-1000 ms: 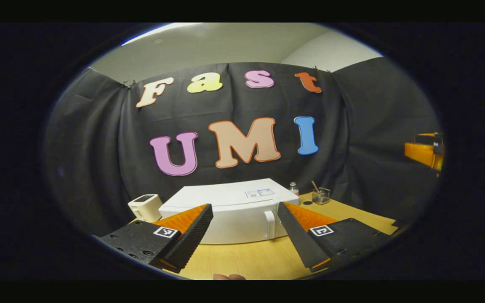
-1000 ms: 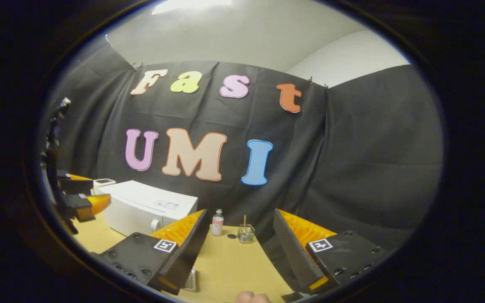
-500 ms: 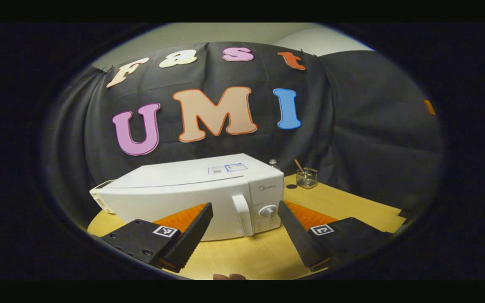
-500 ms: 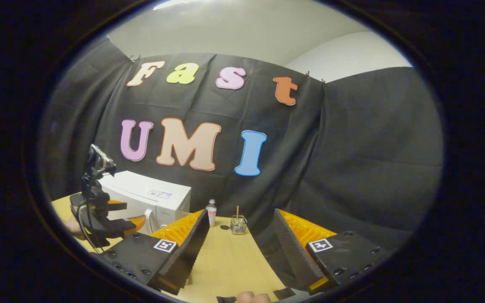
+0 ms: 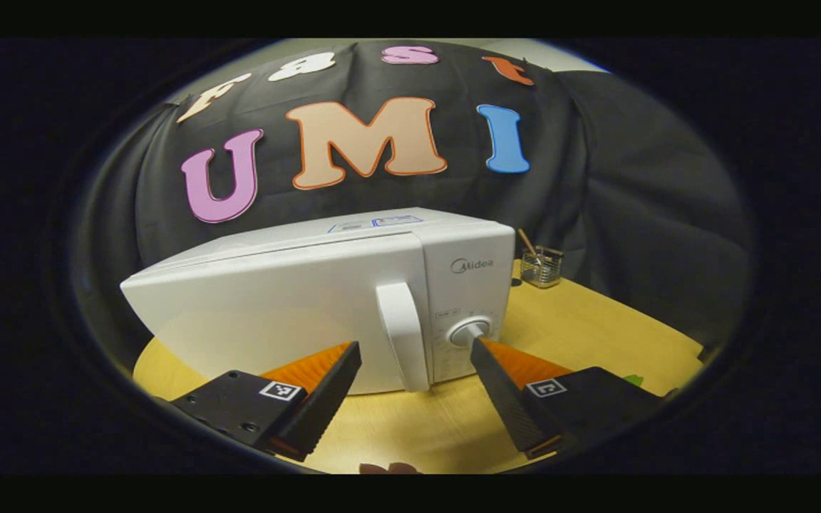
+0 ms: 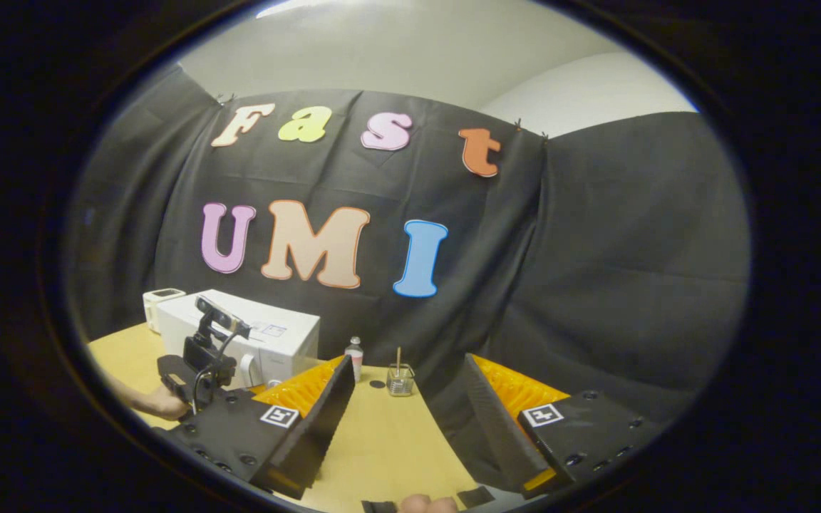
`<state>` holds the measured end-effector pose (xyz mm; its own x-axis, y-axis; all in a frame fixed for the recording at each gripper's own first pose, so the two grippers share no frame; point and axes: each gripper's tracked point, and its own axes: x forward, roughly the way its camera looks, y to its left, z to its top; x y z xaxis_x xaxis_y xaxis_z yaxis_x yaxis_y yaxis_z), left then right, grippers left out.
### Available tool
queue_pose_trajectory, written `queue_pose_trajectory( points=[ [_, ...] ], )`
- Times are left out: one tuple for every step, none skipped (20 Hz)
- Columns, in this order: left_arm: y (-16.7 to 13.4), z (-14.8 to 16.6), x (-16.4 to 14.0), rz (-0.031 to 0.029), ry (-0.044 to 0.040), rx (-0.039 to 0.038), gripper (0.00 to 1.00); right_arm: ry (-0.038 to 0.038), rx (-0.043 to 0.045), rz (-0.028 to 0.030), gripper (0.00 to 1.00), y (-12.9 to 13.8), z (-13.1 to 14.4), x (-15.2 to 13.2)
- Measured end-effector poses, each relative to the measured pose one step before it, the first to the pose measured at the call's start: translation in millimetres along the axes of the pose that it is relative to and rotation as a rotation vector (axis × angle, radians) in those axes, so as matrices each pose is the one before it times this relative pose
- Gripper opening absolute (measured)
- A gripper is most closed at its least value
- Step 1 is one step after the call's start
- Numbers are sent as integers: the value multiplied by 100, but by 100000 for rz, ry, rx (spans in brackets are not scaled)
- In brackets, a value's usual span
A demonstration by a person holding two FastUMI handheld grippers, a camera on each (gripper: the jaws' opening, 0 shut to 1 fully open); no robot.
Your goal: Open the microwave oven with the left hand, put the food in, and close the microwave oven.
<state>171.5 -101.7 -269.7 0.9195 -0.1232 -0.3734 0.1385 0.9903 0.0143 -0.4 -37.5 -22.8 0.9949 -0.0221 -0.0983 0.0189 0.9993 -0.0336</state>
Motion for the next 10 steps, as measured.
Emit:
queue_pose_trajectory(
  points=[
    [-42,-36,333,3,231,131,98,528,-423,117,96,-62,-148,-23],
    [-15,-23,235,439,14,-43,98,552,102,223,96,-11,-105,11],
    [150,-226,222,729,296,-152,99,298,301,115,97,-100,-65,0],
    [147,-31,41,1249,113,-177,99,332,113,128,97,36,32,75],
    [14,193,23,134,-665,-511,100,93,39,327,97,95,-44,-6],
    [-63,142,-27,210,-838,-581,100,-45,-5,370,97,70,22,-16],
    [93,294,-52,941,-905,313,97,-38,-134,550,98,136,-9,57],
    [-25,308,-71,250,-1233,146,91,170,-277,626,97,113,-58,-92],
    [-15,169,112,95,-284,-151,86,285,75,611,97,88,-176,44],
    [128,18,147,973,-209,149,75,145,526,790,97,127,-74,-29]
  ],
)
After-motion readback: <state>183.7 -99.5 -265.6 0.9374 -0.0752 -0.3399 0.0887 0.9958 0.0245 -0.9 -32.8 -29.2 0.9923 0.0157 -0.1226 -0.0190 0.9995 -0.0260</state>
